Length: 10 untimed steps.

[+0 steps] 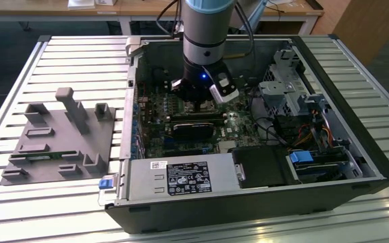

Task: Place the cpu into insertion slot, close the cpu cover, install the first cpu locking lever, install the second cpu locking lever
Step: 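Install the second cpu locking lever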

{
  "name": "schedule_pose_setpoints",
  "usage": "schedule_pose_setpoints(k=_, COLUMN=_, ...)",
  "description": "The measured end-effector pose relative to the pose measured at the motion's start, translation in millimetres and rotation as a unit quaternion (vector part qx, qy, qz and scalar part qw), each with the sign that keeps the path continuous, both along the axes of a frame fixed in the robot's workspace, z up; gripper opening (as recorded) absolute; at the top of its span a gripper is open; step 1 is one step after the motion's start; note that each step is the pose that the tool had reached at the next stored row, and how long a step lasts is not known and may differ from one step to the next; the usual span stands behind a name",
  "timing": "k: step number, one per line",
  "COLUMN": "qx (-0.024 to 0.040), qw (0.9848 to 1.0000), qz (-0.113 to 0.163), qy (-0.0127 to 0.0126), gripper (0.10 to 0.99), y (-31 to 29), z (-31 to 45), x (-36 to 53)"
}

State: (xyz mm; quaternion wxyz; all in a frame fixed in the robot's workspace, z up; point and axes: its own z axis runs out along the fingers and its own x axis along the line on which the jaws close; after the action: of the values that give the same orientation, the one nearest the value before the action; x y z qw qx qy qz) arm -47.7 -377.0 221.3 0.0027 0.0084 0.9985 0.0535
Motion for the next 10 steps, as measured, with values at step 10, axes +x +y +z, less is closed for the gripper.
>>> schedule_pose_setpoints(k=10, qx=0.0162, qw=0.9999, qz=0.000, qy=0.0000, gripper=0.106, y=-8.5, z=-6.4, x=-5.7)
